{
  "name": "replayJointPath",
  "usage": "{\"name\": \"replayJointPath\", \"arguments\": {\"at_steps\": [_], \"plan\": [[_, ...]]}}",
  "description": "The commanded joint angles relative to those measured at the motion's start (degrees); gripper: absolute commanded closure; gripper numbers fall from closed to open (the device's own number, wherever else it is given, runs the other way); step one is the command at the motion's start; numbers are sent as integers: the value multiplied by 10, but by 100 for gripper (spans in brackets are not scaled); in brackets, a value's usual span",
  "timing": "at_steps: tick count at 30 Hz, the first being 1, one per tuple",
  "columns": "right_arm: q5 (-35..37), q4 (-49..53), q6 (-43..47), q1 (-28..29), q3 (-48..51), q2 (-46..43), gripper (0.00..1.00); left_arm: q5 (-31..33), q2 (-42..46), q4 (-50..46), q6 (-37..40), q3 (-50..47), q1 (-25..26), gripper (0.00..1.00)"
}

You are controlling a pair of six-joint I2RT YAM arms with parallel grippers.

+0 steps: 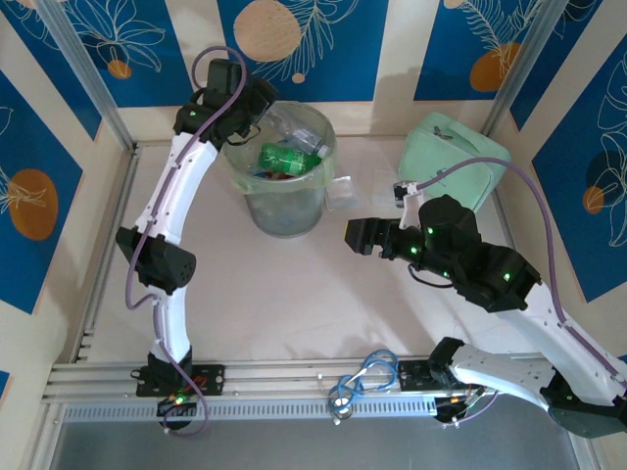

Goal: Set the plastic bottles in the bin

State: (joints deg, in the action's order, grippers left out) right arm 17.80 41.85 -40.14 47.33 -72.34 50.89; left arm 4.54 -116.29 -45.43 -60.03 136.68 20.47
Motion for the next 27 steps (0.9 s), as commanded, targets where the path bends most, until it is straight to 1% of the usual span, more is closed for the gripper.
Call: {"name": "replayJointPath", "arguments": {"at_steps": [1, 3, 6, 8, 10, 15, 19, 22, 27], "plan": [[-10, 0, -8, -2, 3, -2, 11, -3, 31, 11, 24, 21, -31, 32], [-10, 1, -11, -1, 4, -1, 11, -37, 24, 11, 20, 24, -42, 36], [-9, 1, -13, 0, 5, 1, 11, -68, 19, 25, 35, 21, -42, 38], [-11, 1, -13, 1, 2, 5, 11, -110, 14, 62, 39, 11, -41, 41], [-14, 3, -14, 2, -1, 10, 11, -165, 12, 138, 43, -10, -37, 43], [-14, 3, -21, 7, -2, 21, 11, -217, -29, 193, 43, 39, -23, 45], [-12, 3, -25, 13, -6, 30, 12, -239, -82, 177, 21, 76, -24, 46], [-5, 7, -27, 18, -10, 34, 12, -241, -103, 148, 26, 76, -22, 47], [-1, 8, -28, 20, -11, 34, 12, -221, -98, 107, 45, 45, -23, 51]]}}
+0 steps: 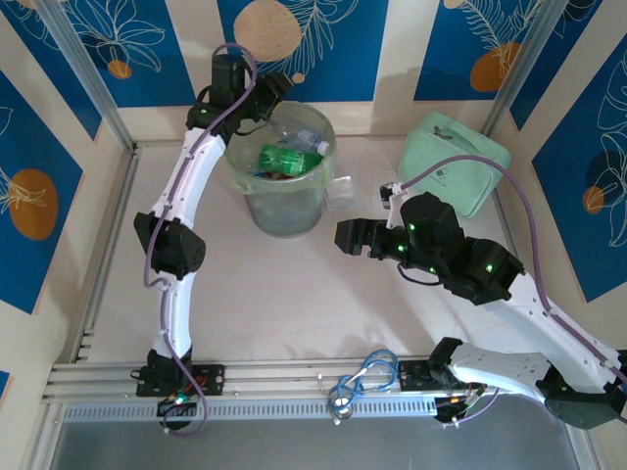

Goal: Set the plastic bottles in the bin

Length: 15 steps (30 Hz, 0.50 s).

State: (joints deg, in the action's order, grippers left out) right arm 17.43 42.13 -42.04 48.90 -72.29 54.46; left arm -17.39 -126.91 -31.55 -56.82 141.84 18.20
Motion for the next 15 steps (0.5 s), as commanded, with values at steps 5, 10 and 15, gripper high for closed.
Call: {"name": "replayJointPath", "arguments": {"at_steps": [5, 10, 15], "plan": [[1, -2, -9, 6, -12, 0, 11, 21, 60, -5, 18, -105, 0, 52], [2, 1, -5, 10, -18, 2, 12, 13, 79, 23, 20, -107, 0, 49], [6, 5, -3, 13, -22, 0, 11, 11, 84, 14, 32, -55, 3, 47]]}}
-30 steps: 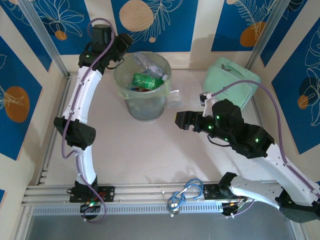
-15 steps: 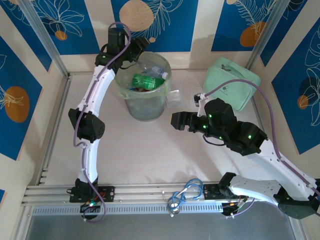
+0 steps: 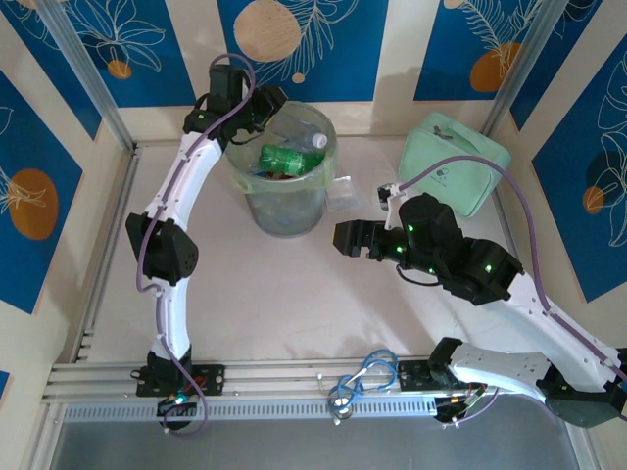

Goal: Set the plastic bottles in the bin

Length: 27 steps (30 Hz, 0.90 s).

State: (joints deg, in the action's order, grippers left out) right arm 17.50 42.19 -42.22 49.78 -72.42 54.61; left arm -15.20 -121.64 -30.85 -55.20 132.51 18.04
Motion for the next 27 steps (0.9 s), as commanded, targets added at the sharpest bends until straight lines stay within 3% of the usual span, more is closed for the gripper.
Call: {"name": "replayJointPath", "arguments": {"at_steps": [1, 5, 15, 21, 25, 27], "plan": [[5, 4, -1, 4, -21, -2, 12, -10, 35, 4, 19, 45, 4, 47], [6, 5, -1, 6, -24, -2, 12, 4, 69, 0, 39, 37, 10, 45], [53, 39, 25, 6, -64, 0, 11, 34, 198, 10, 90, -87, 12, 38], [164, 65, 32, 4, -48, -36, 6, 82, 350, 83, 175, -314, -1, 15], [160, 55, 37, -14, -36, -46, 5, 17, 340, 54, 176, -299, -24, 24], [163, 57, 36, -21, -37, -42, 5, 16, 346, 33, 193, -296, -24, 23]]}}
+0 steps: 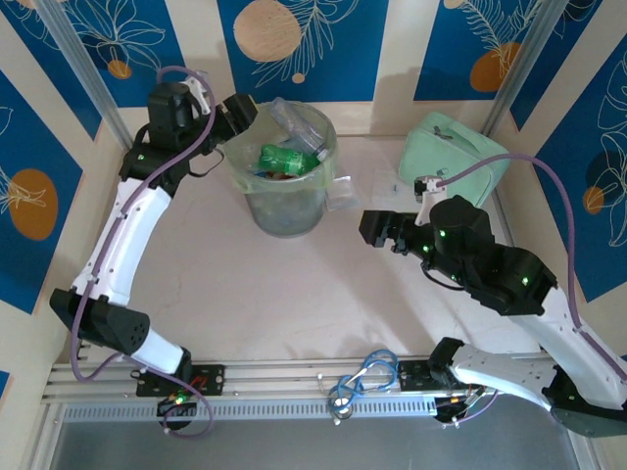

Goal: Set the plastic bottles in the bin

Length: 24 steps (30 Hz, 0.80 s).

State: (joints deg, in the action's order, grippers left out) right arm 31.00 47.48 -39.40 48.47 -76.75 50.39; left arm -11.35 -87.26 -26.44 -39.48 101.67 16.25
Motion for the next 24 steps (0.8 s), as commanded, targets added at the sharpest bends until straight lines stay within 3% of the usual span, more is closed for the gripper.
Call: {"name": "replayJointPath", "arguments": {"at_steps": [1, 4, 7, 9, 11, 12, 13, 15, 18, 20, 21, 22, 24], "plan": [[44, 12, 5, -9, 6, 3, 5, -11, 21, -9, 52, -13, -6, 18], [95, -2, 9, -10, 40, -3, 0, 88, 110, 26, 120, -147, -7, 0], [172, -11, -31, -20, 109, -19, 1, 248, 205, 86, 208, -316, -8, 0], [277, -5, -126, -27, 182, -46, 8, 288, 250, 159, 311, -431, -10, 0], [324, -130, -33, -53, 296, -88, 11, 365, 266, 227, 356, -542, -12, 0], [299, -245, 80, -81, 361, -105, 1, 393, 266, 290, 377, -602, -15, 0], [275, -337, 158, -113, 413, -107, 1, 414, 260, 358, 388, -657, -20, 0], [299, -376, 150, -183, 457, -69, 1, 453, 228, 460, 396, -724, -30, 0], [328, -372, 91, -300, 490, 34, 1, 478, 140, 541, 383, -749, -44, 0], [365, -469, 127, -336, 530, 103, 1, 478, 71, 607, 363, -757, -48, 0], [355, -570, 194, -352, 546, 140, 1, 471, 47, 636, 382, -750, -49, 0], [310, -572, 212, -357, 533, 158, 1, 443, 37, 649, 401, -746, -50, 0], [207, -732, 267, -374, 556, 184, 1, 409, 6, 725, 414, -765, -57, 0]]}}
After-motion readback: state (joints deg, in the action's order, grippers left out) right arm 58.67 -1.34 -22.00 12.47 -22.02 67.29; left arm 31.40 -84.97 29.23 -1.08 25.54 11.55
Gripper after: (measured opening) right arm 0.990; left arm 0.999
